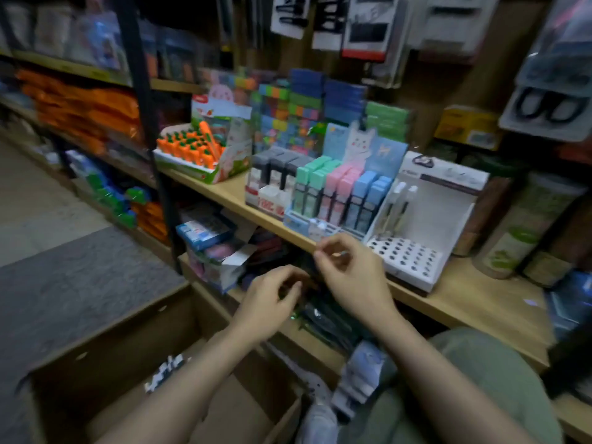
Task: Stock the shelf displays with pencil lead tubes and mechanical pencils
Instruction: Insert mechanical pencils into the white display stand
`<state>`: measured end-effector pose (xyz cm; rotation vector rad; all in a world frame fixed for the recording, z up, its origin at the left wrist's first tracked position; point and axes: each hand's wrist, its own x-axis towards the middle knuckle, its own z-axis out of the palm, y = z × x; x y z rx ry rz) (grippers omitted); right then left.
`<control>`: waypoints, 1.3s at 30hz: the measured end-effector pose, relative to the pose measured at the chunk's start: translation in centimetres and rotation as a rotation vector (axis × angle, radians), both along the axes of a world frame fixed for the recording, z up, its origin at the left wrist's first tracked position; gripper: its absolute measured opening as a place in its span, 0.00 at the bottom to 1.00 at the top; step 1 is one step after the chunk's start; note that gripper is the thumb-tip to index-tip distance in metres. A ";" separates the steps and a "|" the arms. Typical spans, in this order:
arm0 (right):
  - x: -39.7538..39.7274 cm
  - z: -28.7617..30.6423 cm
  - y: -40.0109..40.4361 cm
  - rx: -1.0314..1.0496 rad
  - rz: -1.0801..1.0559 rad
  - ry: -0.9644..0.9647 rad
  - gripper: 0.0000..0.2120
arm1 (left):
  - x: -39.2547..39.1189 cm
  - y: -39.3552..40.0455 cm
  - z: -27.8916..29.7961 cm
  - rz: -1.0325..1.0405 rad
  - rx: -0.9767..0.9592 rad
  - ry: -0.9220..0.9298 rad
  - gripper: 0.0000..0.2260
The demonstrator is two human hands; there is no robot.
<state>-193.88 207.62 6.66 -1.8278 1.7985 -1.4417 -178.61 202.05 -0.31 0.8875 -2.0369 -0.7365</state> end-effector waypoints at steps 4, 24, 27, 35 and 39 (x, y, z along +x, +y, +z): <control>7.2 -6.3 -1.6 0.446 0.276 0.292 0.04 | 8.4 -0.6 -6.5 0.303 0.440 -0.031 0.11; 19.7 -33.0 -11.0 1.159 0.260 0.267 0.16 | 18.8 -1.6 -27.9 1.021 1.091 -0.168 0.21; 20.8 -34.5 -11.8 1.111 0.249 0.270 0.22 | 18.4 -2.2 -29.2 1.115 1.051 -0.168 0.24; 22.7 -36.5 -12.1 1.101 0.165 0.259 0.19 | 17.0 -4.5 -31.0 1.202 1.137 -0.050 0.26; 22.8 -36.8 -12.1 1.106 0.130 0.236 0.18 | 16.4 -5.1 -31.7 1.148 1.147 -0.021 0.21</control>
